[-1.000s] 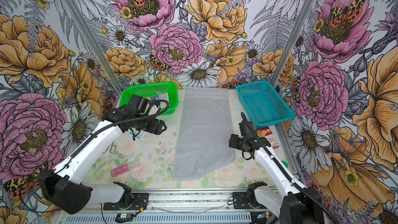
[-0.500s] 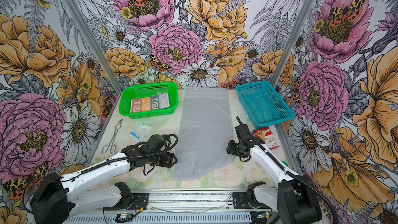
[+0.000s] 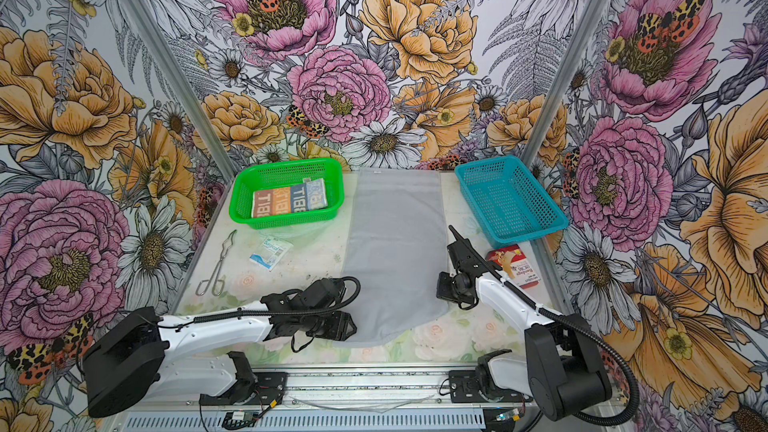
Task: Fold and stack the towels
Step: 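Grasp the towel's near corners with both grippers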
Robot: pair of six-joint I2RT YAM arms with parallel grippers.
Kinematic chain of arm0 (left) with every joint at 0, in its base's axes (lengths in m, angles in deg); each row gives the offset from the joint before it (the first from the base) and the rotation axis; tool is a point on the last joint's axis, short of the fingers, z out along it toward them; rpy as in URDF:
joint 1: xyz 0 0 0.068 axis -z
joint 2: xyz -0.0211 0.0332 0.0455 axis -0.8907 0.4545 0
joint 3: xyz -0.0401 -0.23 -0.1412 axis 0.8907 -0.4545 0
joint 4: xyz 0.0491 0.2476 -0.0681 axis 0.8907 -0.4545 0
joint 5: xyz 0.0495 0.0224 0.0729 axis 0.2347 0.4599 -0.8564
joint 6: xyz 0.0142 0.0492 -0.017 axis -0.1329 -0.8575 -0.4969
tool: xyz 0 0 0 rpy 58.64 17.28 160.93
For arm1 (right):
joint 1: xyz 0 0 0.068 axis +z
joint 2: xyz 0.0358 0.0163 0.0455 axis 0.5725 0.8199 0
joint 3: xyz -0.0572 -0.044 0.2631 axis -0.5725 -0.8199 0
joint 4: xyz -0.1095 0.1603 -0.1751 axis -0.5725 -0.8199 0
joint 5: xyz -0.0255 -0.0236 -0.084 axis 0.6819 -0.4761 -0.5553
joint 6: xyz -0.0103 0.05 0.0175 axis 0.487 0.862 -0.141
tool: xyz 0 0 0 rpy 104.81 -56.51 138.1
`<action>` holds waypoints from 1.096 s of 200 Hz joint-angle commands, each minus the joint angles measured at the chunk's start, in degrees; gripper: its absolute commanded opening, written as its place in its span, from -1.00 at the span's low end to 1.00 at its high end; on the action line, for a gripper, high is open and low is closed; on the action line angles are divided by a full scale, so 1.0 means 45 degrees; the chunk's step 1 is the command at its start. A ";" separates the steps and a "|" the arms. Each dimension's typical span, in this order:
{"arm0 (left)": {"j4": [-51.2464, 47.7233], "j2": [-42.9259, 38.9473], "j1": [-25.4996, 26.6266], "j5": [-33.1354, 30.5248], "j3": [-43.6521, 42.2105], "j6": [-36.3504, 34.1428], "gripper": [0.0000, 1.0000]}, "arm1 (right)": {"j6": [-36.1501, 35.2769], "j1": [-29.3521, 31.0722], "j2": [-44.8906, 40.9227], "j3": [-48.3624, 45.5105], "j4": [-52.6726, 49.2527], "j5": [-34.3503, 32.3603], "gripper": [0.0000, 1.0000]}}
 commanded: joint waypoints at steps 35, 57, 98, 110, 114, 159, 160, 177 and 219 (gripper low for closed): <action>-0.0667 0.0267 0.0052 -0.1654 -0.0794 0.1114 0.27 | -0.0253 0.0350 0.0079 0.1932 -0.0654 0.0340 -1.00; -0.0776 -0.0221 -0.0162 -0.2004 -0.1144 0.1307 0.28 | -0.0450 0.0355 0.0333 0.2790 -0.1156 0.0299 -1.00; -0.0903 -0.1155 -0.0983 -0.2212 -0.1441 0.0924 0.28 | -0.1114 0.0401 0.2518 0.4650 -0.1136 0.0415 -1.00; -0.0926 -0.1276 -0.1180 -0.2171 -0.1422 0.0781 0.28 | -0.1469 0.0394 0.3508 0.5254 -0.0928 0.0633 -1.00; -0.0923 -0.1282 -0.1229 -0.2181 -0.1412 0.0753 0.28 | -0.1583 0.0408 0.3797 0.5386 -0.0754 0.0727 -1.00; -0.0973 -0.1221 -0.1490 -0.2535 -0.1430 0.0745 0.28 | -0.2051 0.0532 0.5638 0.5933 0.1235 0.1735 -0.54; -0.0976 -0.1221 -0.1503 -0.2550 -0.1436 0.0748 0.28 | -0.2053 0.0540 0.5643 0.5931 0.1275 0.1720 -0.53; -0.0962 -0.1226 -0.1649 -0.2800 -0.1432 0.0769 0.29 | -0.2307 0.0547 0.5664 0.5877 0.1956 0.1614 -0.25; -0.0991 -0.1506 -0.1863 -0.3003 -0.1266 0.0592 0.29 | -0.2297 0.0619 0.2963 0.4503 0.2058 0.0474 0.09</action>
